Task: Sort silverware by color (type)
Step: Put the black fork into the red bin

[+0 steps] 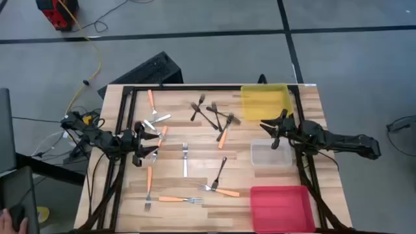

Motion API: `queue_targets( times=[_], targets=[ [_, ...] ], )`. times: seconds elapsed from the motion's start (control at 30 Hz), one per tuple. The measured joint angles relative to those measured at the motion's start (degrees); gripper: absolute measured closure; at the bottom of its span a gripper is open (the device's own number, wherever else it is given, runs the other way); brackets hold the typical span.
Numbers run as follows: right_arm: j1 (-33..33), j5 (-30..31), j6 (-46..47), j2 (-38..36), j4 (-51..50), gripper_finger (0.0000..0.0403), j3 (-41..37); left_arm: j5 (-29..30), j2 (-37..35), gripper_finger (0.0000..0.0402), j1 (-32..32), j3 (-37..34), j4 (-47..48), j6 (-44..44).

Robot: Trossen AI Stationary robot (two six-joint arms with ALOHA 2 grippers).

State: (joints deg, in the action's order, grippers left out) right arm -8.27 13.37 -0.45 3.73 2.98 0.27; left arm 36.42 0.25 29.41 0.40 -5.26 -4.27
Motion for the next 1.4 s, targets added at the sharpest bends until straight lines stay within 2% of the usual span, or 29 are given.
queue_targets(
  times=[0.63, 0.87, 1.4],
  targets=[
    [0.00, 0.00, 0.00, 0.00, 0.00, 0.0291, 0.00, 0.03, 0.02, 0.0189, 0.01, 0.00, 0.00, 0.00],
    [-0.02, 0.00, -0.02, 0.00, 0.00, 0.0291, 0.02, 6.96, 0.02, 0.0189, -0.02, 0.00, 0.15, -6.33],
    [-0.02, 0.00, -0.01, 0.00, 0.01, 0.0291, 0.01, 7.75, 0.00, 0.0189, 0.00, -0.01, 0.22, -5.73]
  ],
)
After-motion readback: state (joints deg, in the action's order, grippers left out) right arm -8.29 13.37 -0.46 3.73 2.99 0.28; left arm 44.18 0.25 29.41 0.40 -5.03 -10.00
